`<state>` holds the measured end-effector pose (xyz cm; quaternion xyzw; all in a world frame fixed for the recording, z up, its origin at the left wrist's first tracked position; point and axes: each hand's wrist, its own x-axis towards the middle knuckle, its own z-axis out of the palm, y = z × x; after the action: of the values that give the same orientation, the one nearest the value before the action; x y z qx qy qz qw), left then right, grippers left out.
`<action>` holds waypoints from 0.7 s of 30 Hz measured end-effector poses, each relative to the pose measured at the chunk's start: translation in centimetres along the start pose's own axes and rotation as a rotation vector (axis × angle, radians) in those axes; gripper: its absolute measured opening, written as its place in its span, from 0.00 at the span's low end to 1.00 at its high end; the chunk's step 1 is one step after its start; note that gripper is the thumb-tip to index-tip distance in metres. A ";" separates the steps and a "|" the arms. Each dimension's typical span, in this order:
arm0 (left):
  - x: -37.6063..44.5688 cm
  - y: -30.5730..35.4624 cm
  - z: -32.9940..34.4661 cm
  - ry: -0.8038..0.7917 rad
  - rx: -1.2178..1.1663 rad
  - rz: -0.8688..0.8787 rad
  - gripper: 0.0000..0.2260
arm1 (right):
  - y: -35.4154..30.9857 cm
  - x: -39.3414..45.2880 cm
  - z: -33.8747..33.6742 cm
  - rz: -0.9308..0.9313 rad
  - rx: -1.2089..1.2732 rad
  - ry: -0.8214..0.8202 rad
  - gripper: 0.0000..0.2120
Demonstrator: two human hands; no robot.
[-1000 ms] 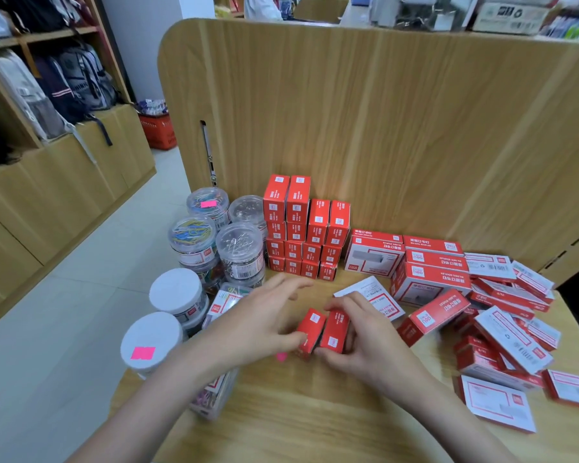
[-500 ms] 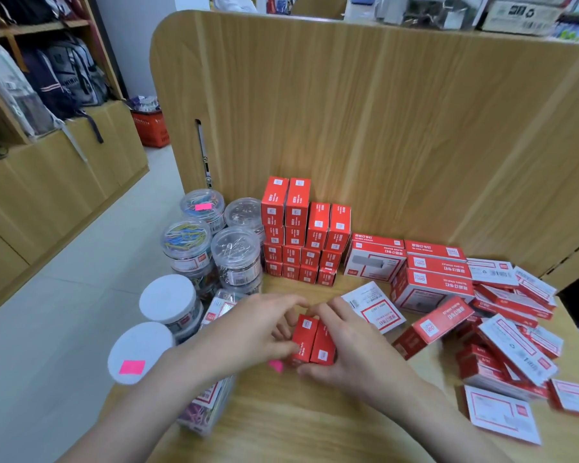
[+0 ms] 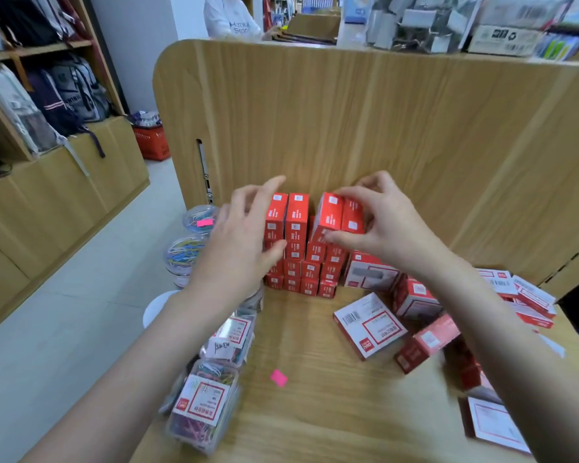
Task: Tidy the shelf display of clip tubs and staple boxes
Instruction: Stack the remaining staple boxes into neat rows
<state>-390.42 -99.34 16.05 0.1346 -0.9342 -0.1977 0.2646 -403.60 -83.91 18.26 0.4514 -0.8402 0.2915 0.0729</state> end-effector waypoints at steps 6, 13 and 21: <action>1.1 -1.1 2.2 -0.137 0.117 0.087 0.33 | 0.5 -2.1 3.2 -0.091 -0.104 0.171 0.27; 2.0 -1.6 2.5 -0.114 0.157 0.141 0.38 | 1.8 -2.8 6.2 -0.104 -0.006 0.294 0.26; 1.5 -2.6 1.9 -0.080 -0.047 0.145 0.41 | 1.7 -2.9 6.8 -0.125 -0.050 0.294 0.30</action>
<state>-392.33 -101.65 14.09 0.0524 -0.9464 -0.2052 0.2438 -402.29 -84.90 10.80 0.4533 -0.7977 0.3285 0.2244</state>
